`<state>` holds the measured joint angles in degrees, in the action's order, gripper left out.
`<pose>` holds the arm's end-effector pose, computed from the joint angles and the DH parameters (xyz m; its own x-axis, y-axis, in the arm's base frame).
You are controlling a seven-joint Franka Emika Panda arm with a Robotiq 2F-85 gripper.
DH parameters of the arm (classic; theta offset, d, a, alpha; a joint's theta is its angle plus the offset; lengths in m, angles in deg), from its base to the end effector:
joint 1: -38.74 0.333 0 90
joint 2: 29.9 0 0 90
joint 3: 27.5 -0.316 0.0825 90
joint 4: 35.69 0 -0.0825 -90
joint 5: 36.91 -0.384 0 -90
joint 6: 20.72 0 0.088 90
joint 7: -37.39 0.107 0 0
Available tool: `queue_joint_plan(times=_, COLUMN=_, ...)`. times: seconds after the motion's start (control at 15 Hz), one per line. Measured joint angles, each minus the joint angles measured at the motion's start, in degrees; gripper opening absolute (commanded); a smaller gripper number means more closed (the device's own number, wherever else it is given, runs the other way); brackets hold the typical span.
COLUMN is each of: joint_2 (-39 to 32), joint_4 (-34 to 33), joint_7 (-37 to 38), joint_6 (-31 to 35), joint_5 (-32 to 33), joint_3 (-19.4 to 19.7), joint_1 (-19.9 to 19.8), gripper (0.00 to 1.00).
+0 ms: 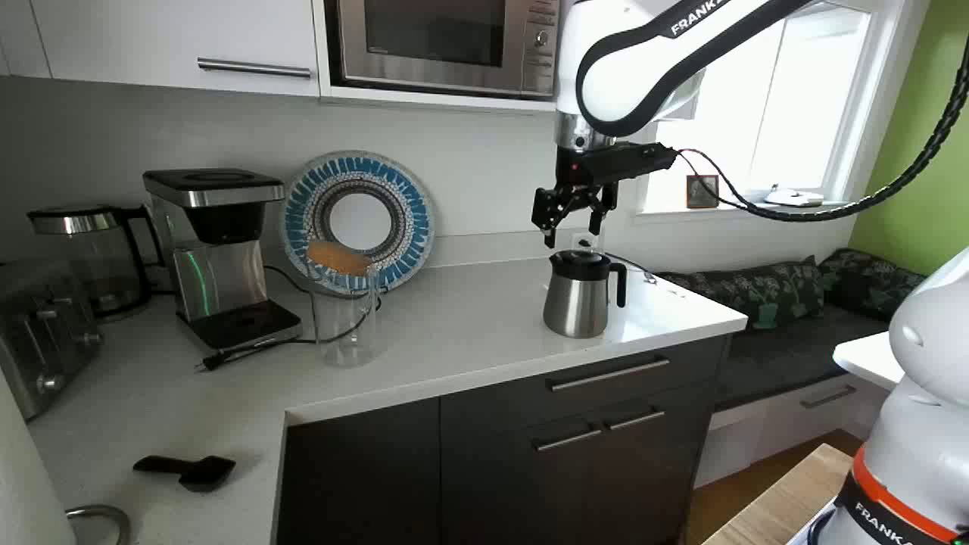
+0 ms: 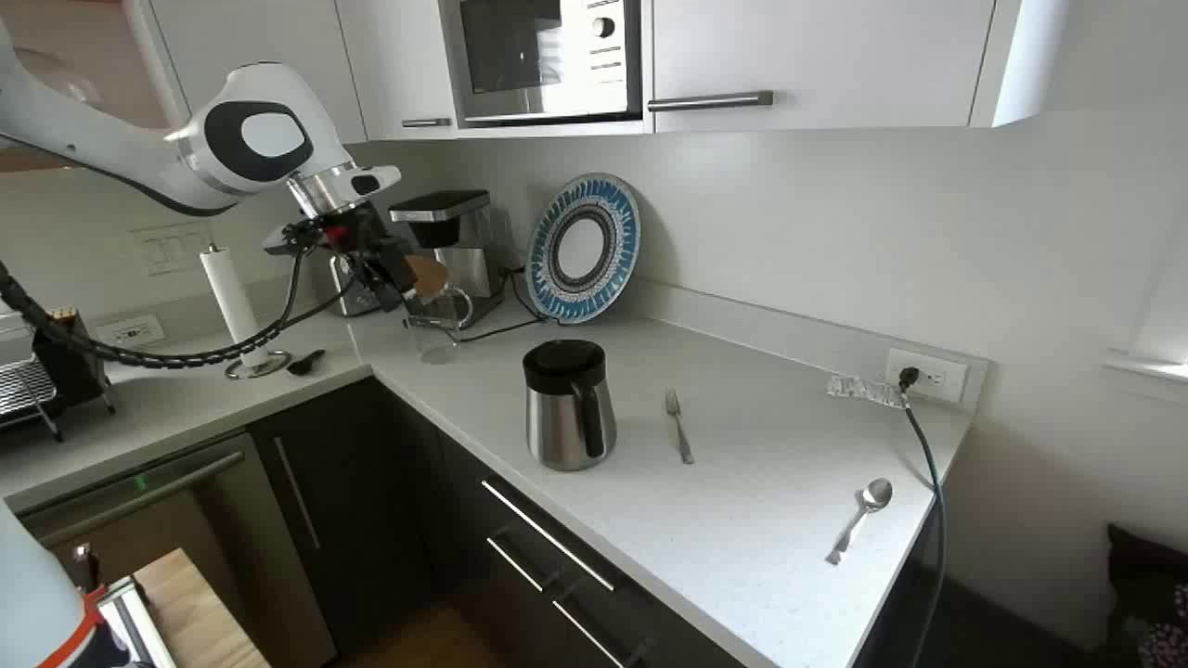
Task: Push the bottom right button on the microwave
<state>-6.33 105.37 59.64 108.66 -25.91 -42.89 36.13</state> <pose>0.4275 0.0959 0.4595 0.9650 -0.0411 0.2591 -0.0919 -0.9780 0.1871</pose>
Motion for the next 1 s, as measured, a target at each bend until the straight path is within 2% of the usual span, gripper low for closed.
queue_joint_plan(times=0.87, joint_2=0.00, joint_4=-0.01, joint_7=0.00, joint_6=0.00, joint_5=0.00, joint_3=0.13, joint_1=0.12, gripper=1.00)
queue_joint_plan(times=1.0, joint_2=0.05, joint_4=-0.26, joint_7=0.36, joint_6=1.99, joint_5=0.06, joint_3=0.81, joint_1=0.19, gripper=1.00)
